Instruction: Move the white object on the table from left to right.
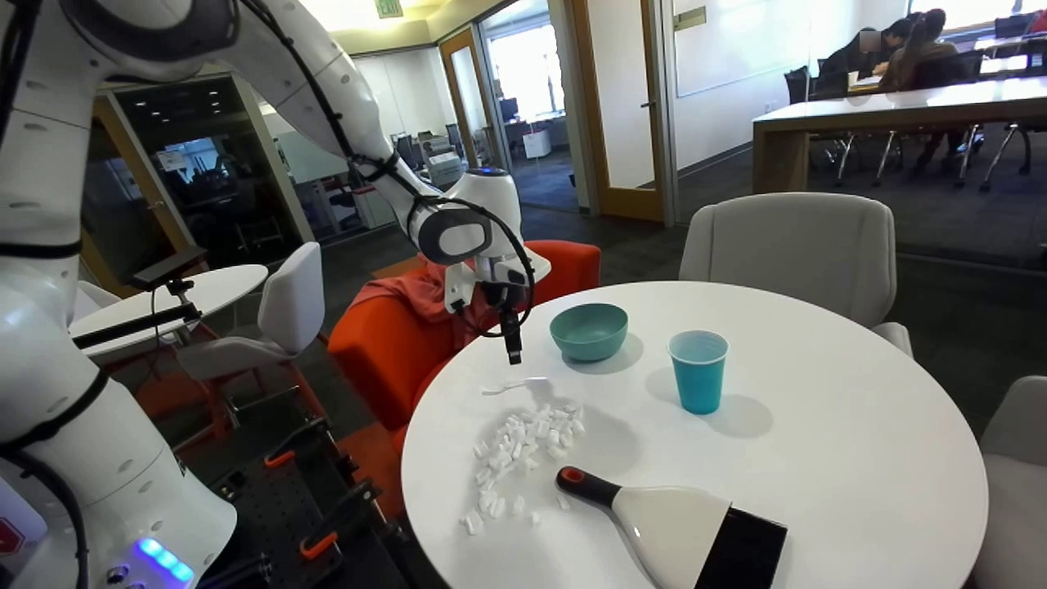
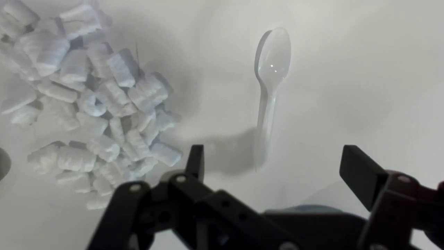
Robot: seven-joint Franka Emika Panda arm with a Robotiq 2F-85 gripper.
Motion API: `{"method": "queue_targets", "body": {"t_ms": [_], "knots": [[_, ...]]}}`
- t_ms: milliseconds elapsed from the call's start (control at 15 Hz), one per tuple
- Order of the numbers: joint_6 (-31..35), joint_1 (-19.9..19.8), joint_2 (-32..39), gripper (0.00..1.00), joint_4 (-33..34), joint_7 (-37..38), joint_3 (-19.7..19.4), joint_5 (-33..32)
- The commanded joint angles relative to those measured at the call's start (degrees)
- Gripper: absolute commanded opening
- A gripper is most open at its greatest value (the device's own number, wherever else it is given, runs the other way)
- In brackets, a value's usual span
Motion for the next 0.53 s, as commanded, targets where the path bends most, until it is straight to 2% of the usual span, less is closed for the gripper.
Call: {"method": "queue_targets", "body": {"t_ms": [0,467], "knots": [[-2.54,2.69,4.14,1.00,4.09,1.55,-0.97,-0.95],[1.24,2.78,4.90,1.00,2.49,0.65,-1.00,0.01]]}}
